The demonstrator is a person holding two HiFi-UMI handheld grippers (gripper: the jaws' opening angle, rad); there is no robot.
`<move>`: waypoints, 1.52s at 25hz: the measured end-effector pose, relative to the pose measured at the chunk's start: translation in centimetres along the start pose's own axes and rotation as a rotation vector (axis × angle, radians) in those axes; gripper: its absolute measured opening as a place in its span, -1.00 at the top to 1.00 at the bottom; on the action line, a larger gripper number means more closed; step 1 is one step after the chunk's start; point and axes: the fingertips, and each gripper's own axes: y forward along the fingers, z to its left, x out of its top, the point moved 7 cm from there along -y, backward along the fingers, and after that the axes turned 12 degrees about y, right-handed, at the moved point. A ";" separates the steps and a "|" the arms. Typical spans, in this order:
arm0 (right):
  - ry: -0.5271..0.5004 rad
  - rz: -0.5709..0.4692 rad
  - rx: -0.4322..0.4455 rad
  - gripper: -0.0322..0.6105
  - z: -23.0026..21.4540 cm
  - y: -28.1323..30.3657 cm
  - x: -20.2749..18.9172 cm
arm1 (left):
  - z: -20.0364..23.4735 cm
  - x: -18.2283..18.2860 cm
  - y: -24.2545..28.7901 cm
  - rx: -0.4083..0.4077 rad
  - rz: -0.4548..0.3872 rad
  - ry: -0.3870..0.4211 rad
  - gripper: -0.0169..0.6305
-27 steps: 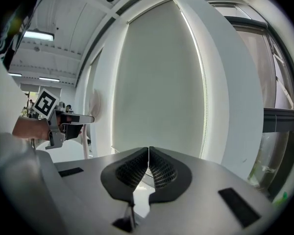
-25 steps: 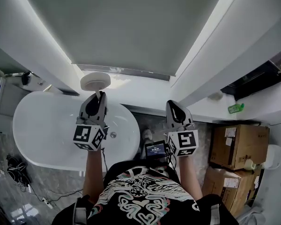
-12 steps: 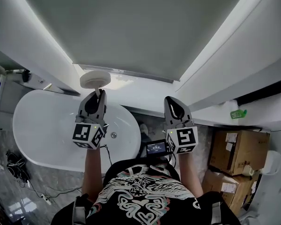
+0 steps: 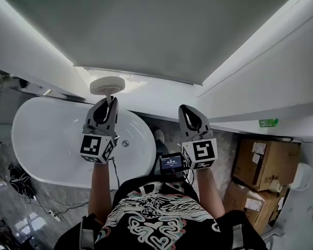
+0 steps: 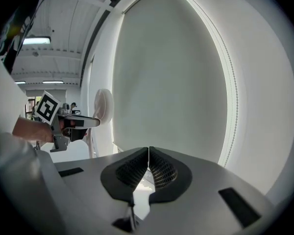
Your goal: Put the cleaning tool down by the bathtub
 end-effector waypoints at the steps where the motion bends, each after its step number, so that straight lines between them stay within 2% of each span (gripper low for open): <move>1: -0.001 0.008 0.004 0.81 -0.3 0.6 -0.2 | 0.1 -0.4 0.7 -0.006 0.008 0.006 0.80; 6: -0.010 0.028 -0.001 0.81 -1.5 3.3 -1.0 | 0.3 -2.2 3.9 -0.039 0.037 0.053 0.80; 12: -0.027 0.090 -0.014 0.81 -3.0 5.7 -3.5 | -0.2 -4.9 6.2 -0.088 0.081 0.060 0.80; 15: -0.043 0.115 -0.011 0.81 -3.7 7.3 -4.7 | 0.0 -6.4 7.5 -0.107 0.110 0.090 0.80; 22: -0.026 0.179 -0.028 0.81 -4.8 9.3 -7.4 | -0.2 -9.3 8.6 -0.146 0.195 0.166 0.81; 27: -0.024 0.207 -0.014 0.81 -5.6 10.2 -9.4 | -0.8 -11.3 9.5 -0.168 0.232 0.190 0.81; 31: -0.029 0.220 -0.014 0.81 -6.7 11.6 -11.2 | -1.0 -13.3 10.7 -0.168 0.231 0.186 0.80; 35: -0.021 0.244 -0.006 0.81 -7.2 12.4 -12.9 | -1.4 -14.8 11.3 -0.152 0.204 0.111 0.81; 38: -0.010 0.258 -0.003 0.81 -8.3 13.6 -14.4 | -1.5 -16.2 12.5 -0.156 0.210 0.119 0.80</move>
